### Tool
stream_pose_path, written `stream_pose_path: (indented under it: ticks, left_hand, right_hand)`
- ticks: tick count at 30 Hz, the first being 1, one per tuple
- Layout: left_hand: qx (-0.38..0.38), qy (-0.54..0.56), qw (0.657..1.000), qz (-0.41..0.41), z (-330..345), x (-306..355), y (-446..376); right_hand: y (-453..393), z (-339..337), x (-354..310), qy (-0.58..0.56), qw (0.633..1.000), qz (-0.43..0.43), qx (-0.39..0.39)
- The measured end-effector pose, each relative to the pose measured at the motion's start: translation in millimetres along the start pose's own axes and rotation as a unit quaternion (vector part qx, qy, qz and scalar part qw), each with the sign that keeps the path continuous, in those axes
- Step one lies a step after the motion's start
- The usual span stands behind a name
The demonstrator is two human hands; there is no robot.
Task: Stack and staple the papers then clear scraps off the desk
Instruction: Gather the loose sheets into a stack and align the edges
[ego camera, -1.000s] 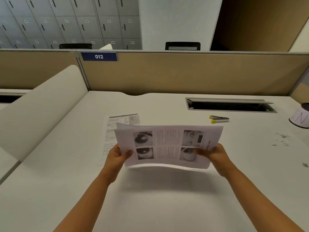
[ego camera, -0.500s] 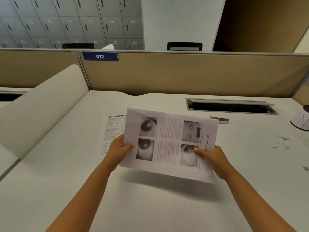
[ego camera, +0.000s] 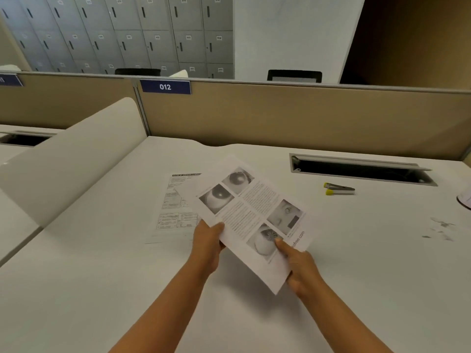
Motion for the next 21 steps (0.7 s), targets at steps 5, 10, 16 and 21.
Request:
stream_pose_path:
  ticks: [5,10,16,21]
  left_hand:
    - [0.049,-0.128,0.990,0.015,-11.0,17.5,-0.8]
    - [-0.033,-0.235,0.971,-0.033,-29.7,30.0,-6.8]
    - [-0.092,-0.299,0.947,-0.070,-34.5,28.2,-17.7]
    - [-0.119,-0.293,0.944,-0.093,-45.6,28.2,-32.0]
  right_hand:
    - [-5.4,-18.2,-21.8,0.008,1.000,0.018,0.017]
    - [-10.5,-36.9,-44.7,0.149,0.985,0.073,-0.058]
    - [-10.3,-12.4,-33.6,0.245,0.964,0.057,-0.087]
    - [-7.3,5.9,-15.9,0.228,0.969,0.062,-0.066]
Point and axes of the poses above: each hand's wrist, its own y-axis away from the middle knuckle, its own z-axis out of the palm, x = y × z, the point moved 1 cm from there along -y, towards the middle knuckle
